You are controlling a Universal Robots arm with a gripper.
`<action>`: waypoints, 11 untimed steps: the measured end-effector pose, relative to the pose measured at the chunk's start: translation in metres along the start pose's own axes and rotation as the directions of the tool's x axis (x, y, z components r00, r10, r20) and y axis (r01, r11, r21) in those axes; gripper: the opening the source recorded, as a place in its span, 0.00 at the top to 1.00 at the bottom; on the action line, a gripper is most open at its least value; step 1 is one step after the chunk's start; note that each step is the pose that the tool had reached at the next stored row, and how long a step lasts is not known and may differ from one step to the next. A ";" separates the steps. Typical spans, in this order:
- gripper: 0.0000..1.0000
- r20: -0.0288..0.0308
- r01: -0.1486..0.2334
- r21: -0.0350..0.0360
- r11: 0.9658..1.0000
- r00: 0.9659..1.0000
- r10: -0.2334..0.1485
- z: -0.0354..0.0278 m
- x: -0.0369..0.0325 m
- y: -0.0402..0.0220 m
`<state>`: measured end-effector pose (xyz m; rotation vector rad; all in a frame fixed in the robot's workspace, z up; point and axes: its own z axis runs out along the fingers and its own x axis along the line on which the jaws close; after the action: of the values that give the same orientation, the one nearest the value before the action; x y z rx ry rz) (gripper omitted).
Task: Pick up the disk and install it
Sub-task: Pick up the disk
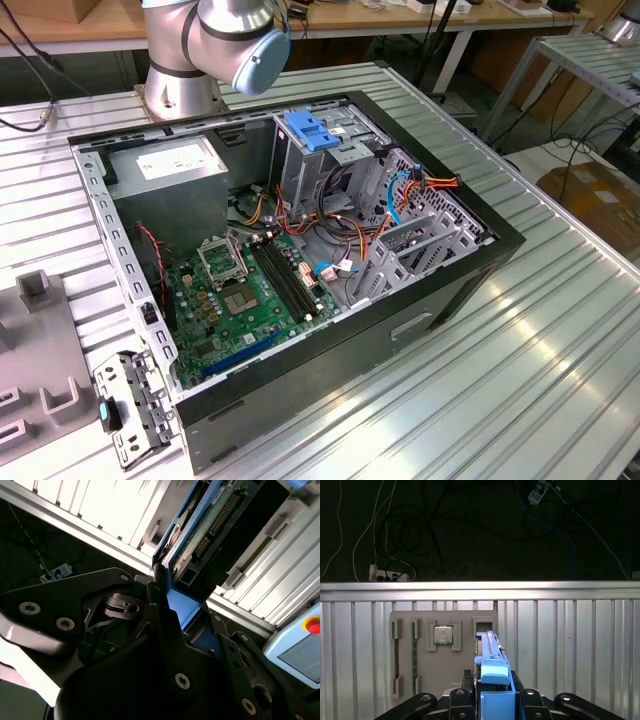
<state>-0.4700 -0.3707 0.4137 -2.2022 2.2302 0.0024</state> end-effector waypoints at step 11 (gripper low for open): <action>0.63 0.000 0.000 0.000 1.000 1.000 0.000 -0.0126 -0.0001 0.0000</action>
<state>-0.4700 -0.3707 0.4262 -2.2022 2.2303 0.0024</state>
